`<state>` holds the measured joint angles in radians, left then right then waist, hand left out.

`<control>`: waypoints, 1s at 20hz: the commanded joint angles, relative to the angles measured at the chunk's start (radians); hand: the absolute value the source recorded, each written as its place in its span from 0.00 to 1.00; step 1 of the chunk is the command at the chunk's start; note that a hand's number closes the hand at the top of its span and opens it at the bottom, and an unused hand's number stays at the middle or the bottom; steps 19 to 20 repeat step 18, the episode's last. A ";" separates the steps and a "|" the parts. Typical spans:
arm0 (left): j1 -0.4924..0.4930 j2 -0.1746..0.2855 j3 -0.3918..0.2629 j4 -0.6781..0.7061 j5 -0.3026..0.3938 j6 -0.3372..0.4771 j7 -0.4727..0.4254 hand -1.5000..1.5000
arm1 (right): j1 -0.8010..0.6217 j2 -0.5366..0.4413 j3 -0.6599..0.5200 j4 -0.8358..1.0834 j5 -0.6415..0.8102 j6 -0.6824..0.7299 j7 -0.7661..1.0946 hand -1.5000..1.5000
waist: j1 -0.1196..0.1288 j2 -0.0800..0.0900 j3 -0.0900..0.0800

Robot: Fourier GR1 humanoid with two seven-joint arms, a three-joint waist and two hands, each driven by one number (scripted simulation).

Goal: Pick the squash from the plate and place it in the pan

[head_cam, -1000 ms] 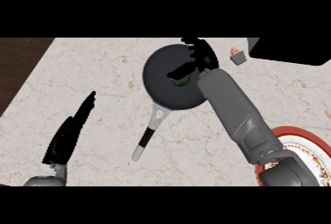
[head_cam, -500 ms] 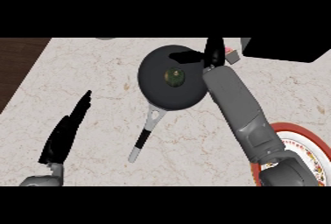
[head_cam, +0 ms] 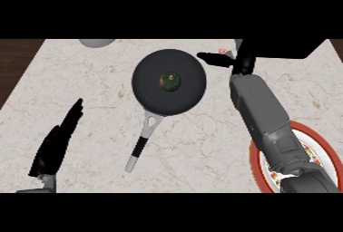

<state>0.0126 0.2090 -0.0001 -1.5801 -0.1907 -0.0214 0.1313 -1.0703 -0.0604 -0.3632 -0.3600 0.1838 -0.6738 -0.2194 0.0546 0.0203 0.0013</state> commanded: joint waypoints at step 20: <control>0.134 -0.048 -0.005 -0.083 -0.033 0.011 -0.013 0.50 | 0.392 -0.327 0.016 -0.230 -0.102 0.461 -0.124 0.00 | -0.048 -0.020 -0.001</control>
